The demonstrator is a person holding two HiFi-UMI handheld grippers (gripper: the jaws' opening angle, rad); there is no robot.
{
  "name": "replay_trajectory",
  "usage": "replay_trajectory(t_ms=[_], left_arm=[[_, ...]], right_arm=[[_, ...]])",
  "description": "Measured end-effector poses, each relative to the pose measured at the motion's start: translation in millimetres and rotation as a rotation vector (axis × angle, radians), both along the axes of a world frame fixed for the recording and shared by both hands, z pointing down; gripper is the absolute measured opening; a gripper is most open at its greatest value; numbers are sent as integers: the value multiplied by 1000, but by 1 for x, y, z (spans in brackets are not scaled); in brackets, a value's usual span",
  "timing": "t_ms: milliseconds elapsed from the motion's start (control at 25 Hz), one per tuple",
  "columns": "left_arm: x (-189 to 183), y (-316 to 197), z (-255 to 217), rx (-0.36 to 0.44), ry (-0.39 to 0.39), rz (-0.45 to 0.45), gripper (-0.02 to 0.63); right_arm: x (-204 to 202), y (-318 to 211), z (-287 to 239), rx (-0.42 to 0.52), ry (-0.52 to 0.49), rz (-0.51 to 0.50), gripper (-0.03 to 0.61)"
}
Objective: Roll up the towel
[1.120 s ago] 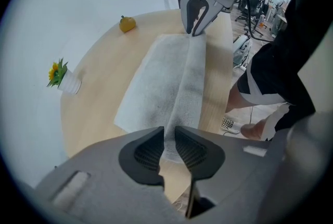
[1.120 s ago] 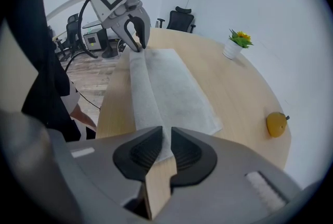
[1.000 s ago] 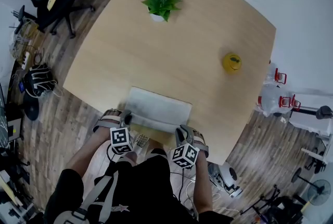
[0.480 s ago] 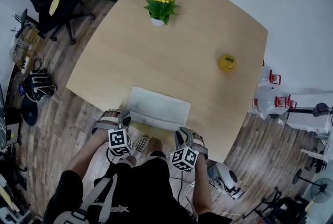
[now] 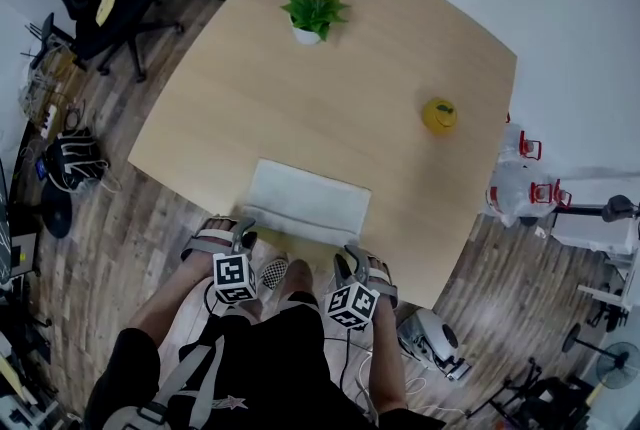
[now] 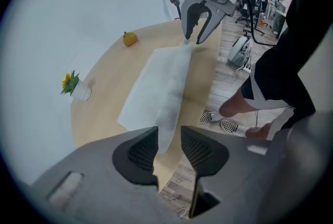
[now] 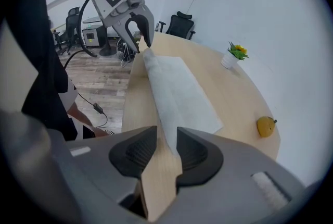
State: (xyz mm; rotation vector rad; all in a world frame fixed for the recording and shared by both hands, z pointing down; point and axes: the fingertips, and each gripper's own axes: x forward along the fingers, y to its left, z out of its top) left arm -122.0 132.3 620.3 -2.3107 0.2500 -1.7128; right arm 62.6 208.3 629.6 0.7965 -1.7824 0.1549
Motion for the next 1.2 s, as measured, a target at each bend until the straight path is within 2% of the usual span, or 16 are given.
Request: replay_trajectory(t_ms=[640,800,880,920,960,1200], left_arm=[[12,-4,37,-71,-24,25,147],[12,-3,38,-92,-17,29,143],[12,-5,37,-75,-19,25,137],[12,-8,37,-56,-19,21,118],[12,-10,36,-37,-19,18,71],[11,-10,36,-20,-31,24,69]], right_arm=[[5,-13,30,-27,0,4,125],[7,-16,31,-18,4,5,94],[7,-17,31,-13,4,3,90],[7,-17,31,-10,5,2,87],[7,-17,31,-8,5,1,86],[6,-15,31,-6,14,0,77]])
